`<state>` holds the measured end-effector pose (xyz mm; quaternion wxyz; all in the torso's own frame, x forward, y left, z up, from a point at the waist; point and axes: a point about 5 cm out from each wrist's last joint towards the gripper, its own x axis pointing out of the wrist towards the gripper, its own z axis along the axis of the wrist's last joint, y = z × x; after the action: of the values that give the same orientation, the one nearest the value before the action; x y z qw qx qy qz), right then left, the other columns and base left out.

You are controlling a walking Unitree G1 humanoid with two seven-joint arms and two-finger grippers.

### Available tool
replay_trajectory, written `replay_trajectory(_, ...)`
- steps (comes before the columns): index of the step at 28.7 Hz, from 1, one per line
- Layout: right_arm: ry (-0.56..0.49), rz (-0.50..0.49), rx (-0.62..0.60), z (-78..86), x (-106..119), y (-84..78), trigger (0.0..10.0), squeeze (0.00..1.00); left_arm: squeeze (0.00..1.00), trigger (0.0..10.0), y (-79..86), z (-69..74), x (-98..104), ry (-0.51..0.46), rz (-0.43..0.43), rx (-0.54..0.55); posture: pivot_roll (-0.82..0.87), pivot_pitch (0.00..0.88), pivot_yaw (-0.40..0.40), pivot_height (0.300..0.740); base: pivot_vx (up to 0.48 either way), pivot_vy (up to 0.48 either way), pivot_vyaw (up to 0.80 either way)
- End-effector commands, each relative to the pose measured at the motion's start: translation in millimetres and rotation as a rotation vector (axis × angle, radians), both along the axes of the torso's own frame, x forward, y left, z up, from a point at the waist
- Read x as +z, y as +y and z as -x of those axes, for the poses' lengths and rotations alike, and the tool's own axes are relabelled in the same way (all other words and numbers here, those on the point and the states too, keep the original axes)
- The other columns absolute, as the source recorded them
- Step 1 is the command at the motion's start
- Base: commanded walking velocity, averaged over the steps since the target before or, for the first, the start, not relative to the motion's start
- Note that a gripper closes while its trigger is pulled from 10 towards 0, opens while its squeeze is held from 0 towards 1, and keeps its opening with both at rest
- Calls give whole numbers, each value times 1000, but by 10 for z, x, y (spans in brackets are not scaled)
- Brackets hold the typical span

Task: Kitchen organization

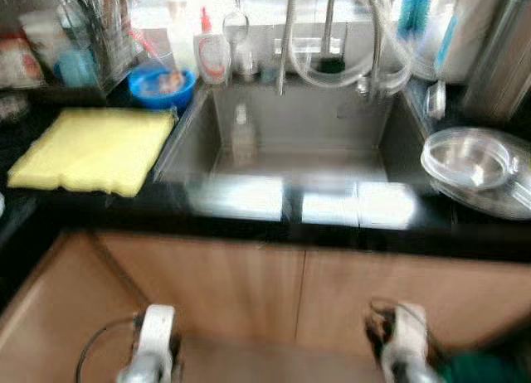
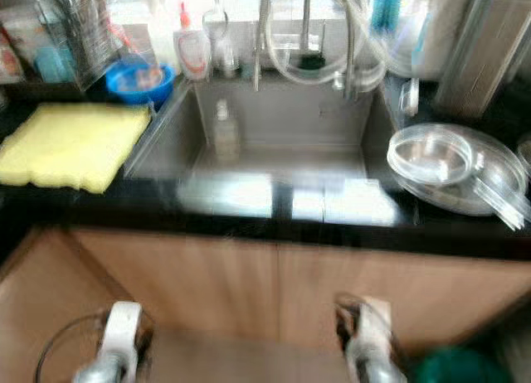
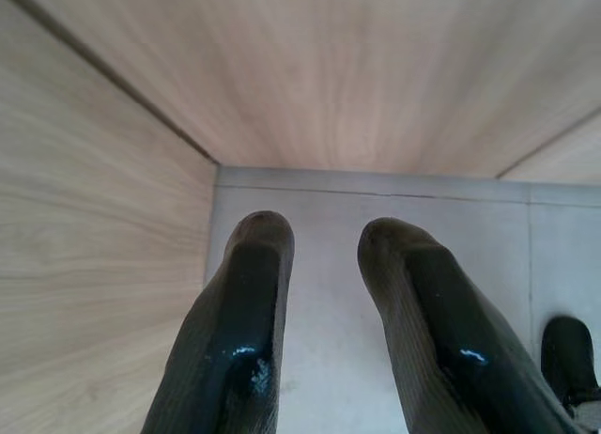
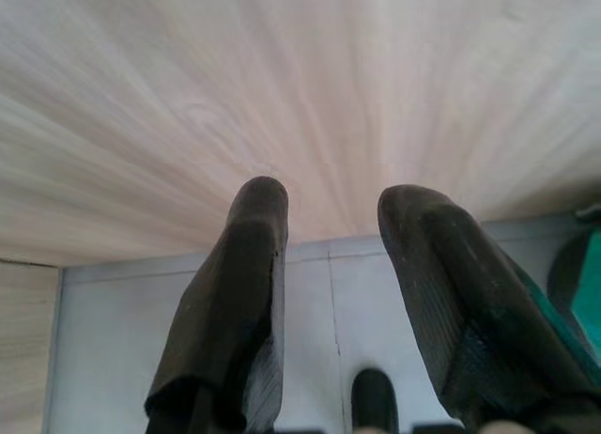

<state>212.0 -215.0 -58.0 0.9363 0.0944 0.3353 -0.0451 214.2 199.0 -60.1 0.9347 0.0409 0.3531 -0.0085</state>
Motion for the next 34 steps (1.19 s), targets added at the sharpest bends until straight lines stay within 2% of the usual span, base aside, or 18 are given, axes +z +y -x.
replay_trajectory(1,-8,9,-30,3,11,-53,10000,0,0,10000,-12,-23,9,2,-11,-27,-128,0,81,740,0,0,0)
replay_trajectory(14,-65,34,-40,-162,114,-39,10000,0,0,10000,-31,-195,124,-68,-3,-17,-153,0,90,740,0,0,0)
replay_trajectory(18,-88,72,-8,-185,143,-49,10000,0,0,10000,-20,-239,177,-123,10,-3,-156,0,80,740,0,0,0)
replay_trajectory(20,-86,103,15,-181,147,-65,10000,0,0,10000,6,-254,225,-179,6,-13,-154,0,70,740,0,0,0)
replay_trajectory(23,-82,114,20,-155,137,-88,10000,0,0,10000,77,-234,275,-246,3,-2,-144,0,59,740,0,0,0)
replay_trajectory(25,-209,142,57,-108,243,-223,10000,0,0,10000,137,-190,323,-310,-2,3,-135,0,51,740,0,0,0)
replay_trajectory(27,-266,179,103,-37,306,-284,10000,0,0,10000,151,-147,369,-362,-2,-7,-135,0,51,740,0,0,0)
replay_trajectory(30,-271,215,173,47,310,-281,10000,0,0,10000,151,-92,413,-405,1,-14,-140,0,49,740,0,0,0)
replay_trajectory(31,-289,204,195,116,306,-247,10000,0,0,10000,159,-55,473,-441,-5,-20,-148,0,51,740,0,0,0)
replay_trajectory(34,-314,197,204,189,319,-227,10000,0,0,10000,164,3,563,-486,-10,-22,-159,0,51,740,0,0,0)
